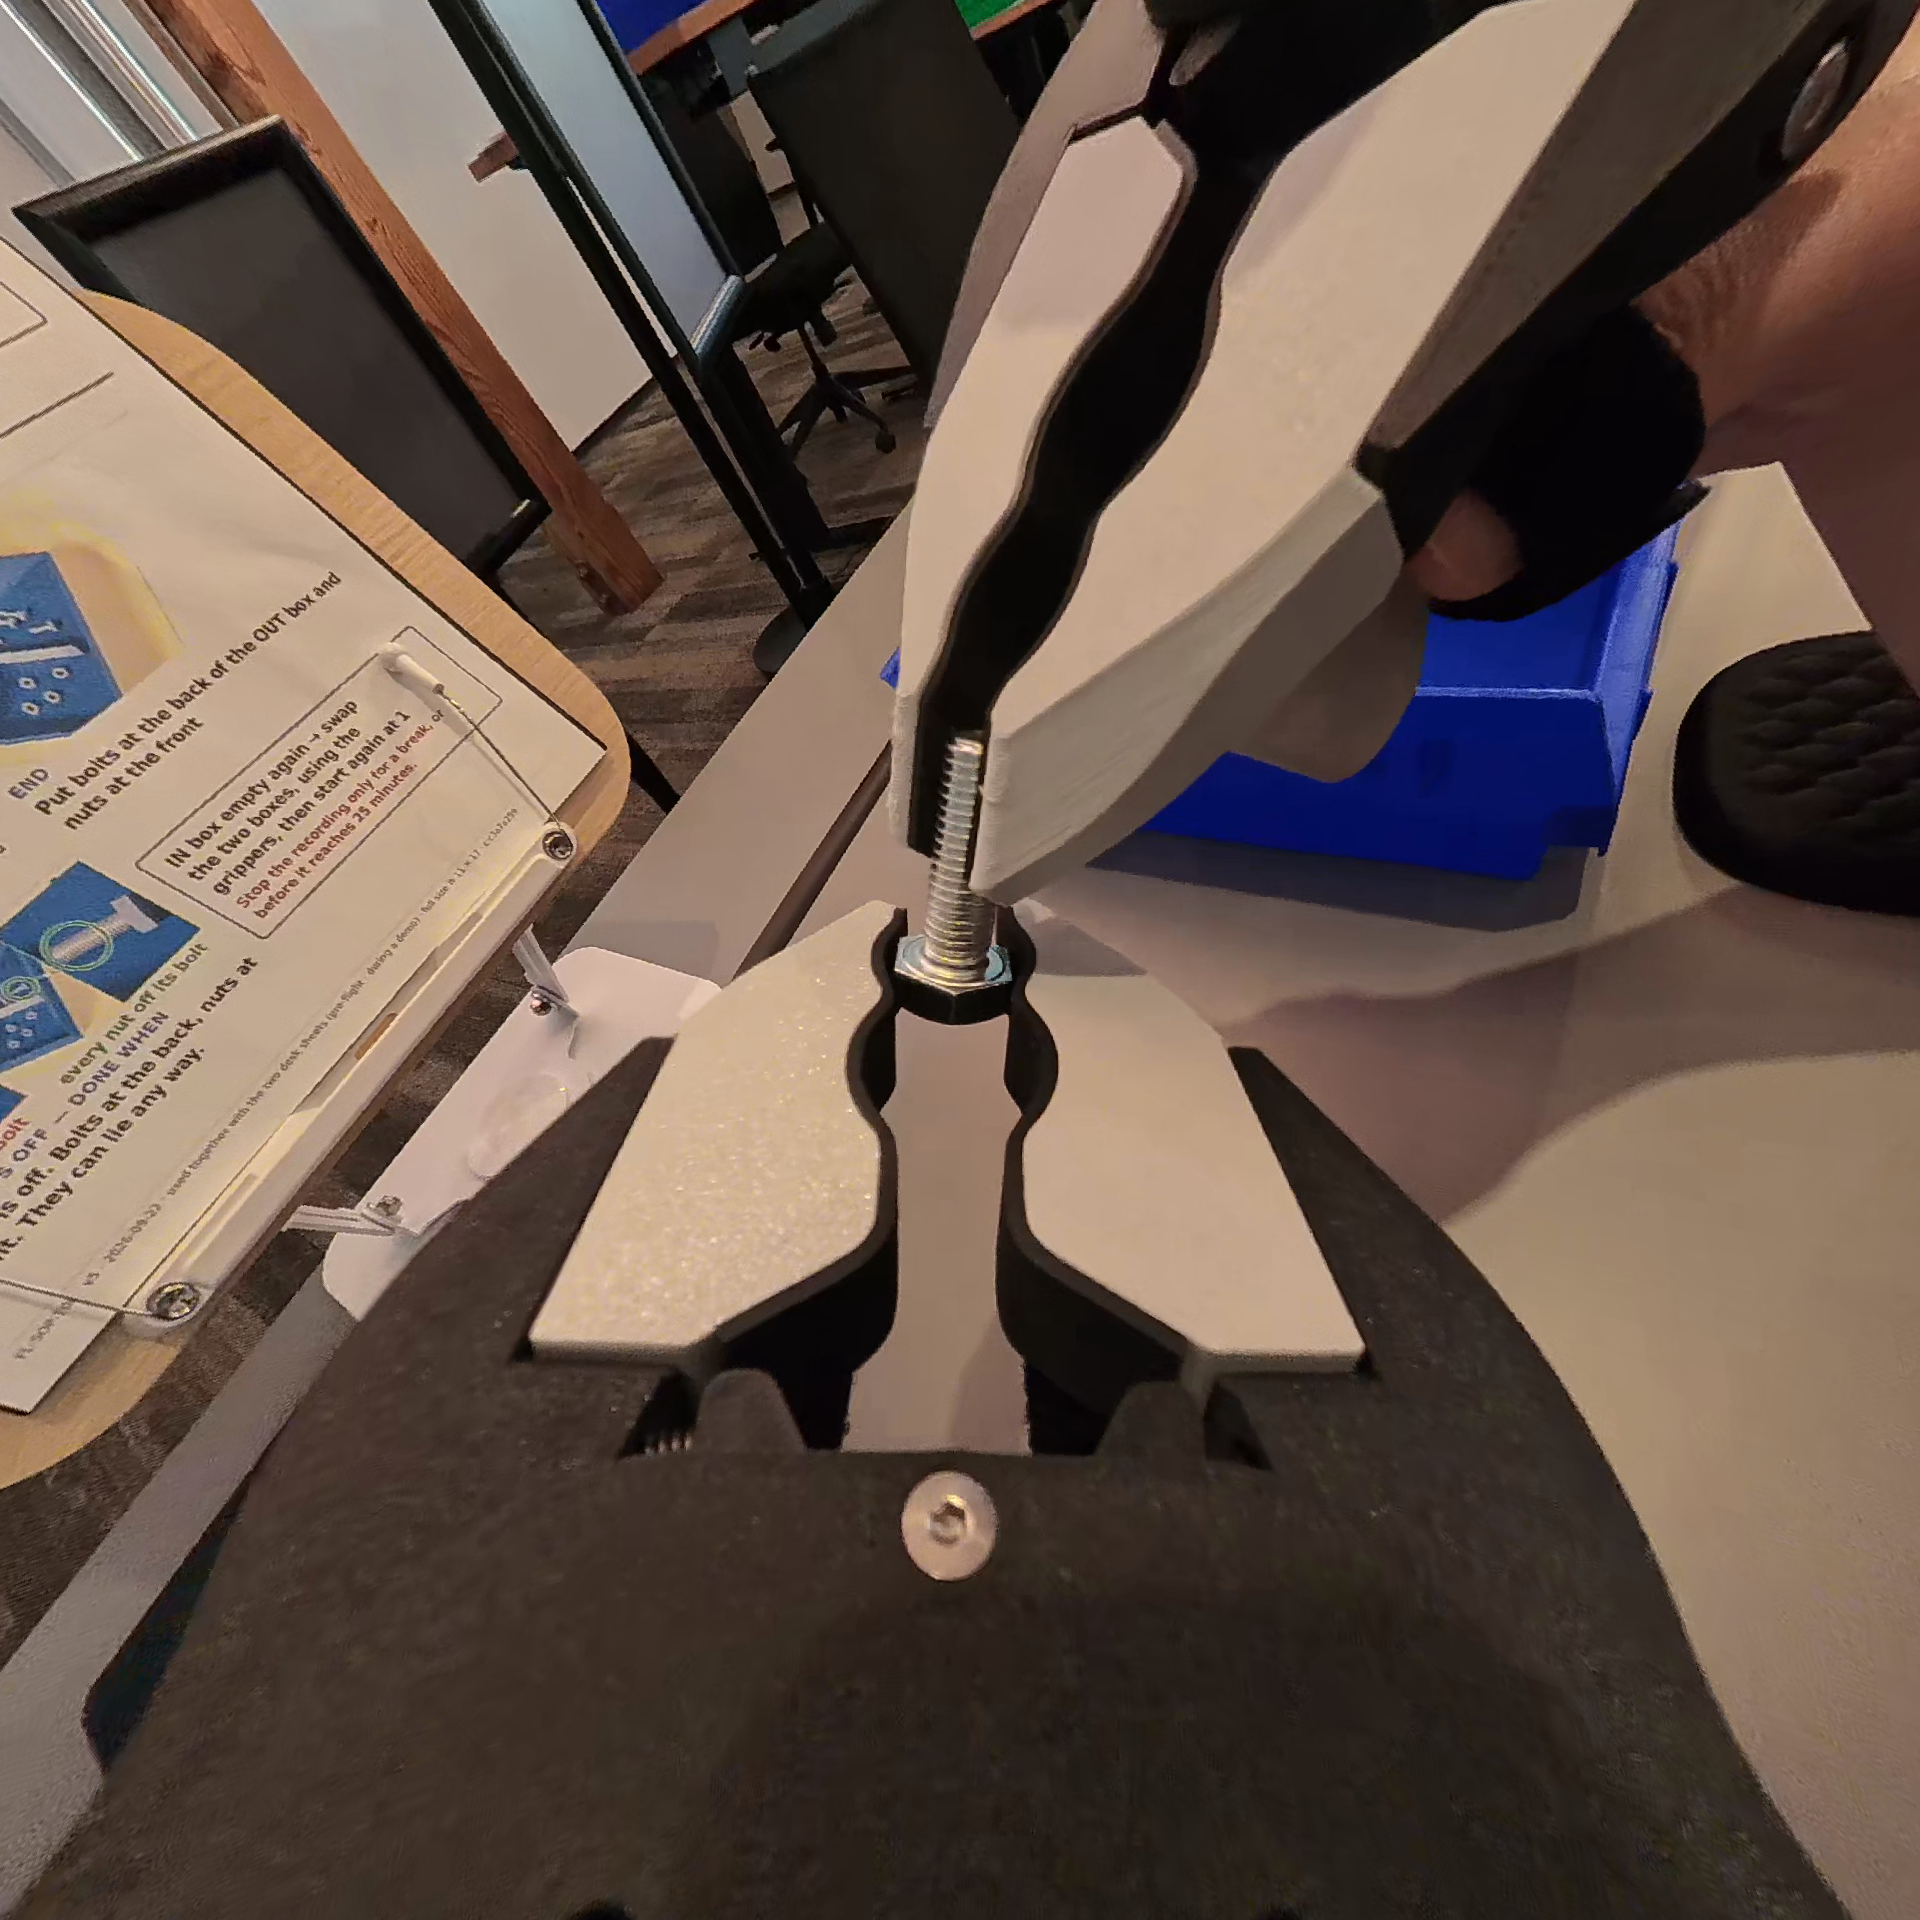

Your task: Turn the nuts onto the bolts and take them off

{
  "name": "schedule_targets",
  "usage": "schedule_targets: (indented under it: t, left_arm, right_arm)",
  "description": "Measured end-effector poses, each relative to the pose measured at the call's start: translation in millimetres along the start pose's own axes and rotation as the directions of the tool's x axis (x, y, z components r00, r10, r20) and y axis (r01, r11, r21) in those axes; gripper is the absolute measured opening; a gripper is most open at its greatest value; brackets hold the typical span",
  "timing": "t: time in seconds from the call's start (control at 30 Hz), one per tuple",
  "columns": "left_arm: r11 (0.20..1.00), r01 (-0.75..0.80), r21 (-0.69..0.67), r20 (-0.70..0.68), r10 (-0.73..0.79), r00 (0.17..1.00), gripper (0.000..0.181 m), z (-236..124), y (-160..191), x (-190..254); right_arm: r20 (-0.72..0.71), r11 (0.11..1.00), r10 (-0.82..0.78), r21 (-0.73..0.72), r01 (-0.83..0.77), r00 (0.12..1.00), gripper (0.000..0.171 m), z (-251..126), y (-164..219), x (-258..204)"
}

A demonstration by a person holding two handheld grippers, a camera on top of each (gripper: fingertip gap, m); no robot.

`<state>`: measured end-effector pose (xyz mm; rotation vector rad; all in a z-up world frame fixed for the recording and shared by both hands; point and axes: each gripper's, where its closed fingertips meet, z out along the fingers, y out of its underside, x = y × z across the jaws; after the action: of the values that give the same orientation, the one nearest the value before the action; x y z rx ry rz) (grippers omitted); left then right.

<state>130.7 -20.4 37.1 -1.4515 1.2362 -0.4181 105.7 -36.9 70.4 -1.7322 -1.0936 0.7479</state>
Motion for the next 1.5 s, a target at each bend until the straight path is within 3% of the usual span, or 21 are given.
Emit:
schedule_targets:
  t: [0.47, 0.57, 0.7, 0.83, 0.97, 1.2, 1.5]
  left_arm:
    - [1.0, -0.016, 0.002, 0.021, 0.016, 1.0, 0.014, -3.8, -2.2, -1.8]
    - [1.0, -0.017, 0.003, 0.036, 0.016, 0.999, 0.014, -4.4, -1.2, -5.5]
    - [1.0, 0.006, 0.005, 0.07, -0.006, 0.997, 0.014, -12.5, 1.8, -21.0]
    - [0.999, 0.041, 0.017, 0.12, -0.043, 0.992, 0.014, -33.4, 2.4, -44.8]
    - [0.996, 0.074, 0.044, 0.177, -0.081, 0.981, 0.014, -61.0, 2.3, -70.0]
    - [0.982, 0.154, 0.106, 0.243, -0.176, 0.954, 0.014, -115.7, 5.4, -107.6]
    - [0.977, 0.174, 0.121, 0.231, -0.198, 0.953, 0.015, -135.2, 6.9, -113.1]
  right_arm:
    - [0.036, 0.999, 0.006, 0.032, -0.007, 0.999, 0.011, -0.2, -3.7, -2.3]
    - [0.005, 0.998, -0.012, 0.054, 0.012, 1.0, 0.028, -2.6, -6.9, 2.4]
    - [0.001, 0.995, -0.08, 0.064, 0.08, 0.997, 0.034, -15.8, -6.9, 7.3]
    - [0.14, 0.963, -0.245, -0.077, 0.257, 0.959, 0.034, -10.7, 31.4, -2.1]
    - [0.312, 0.852, -0.41, -0.205, 0.482, 0.857, 0.03, 26.4, 91.5, -12.8]
    - [0.422, 0.704, -0.349, -0.471, 0.531, 0.837, 0.02, 69.7, 174.1, -7.5]
    - [0.413, 0.585, -0.369, -0.592, 0.554, 0.832, 0.022, 79.0, 205.2, 4.1]
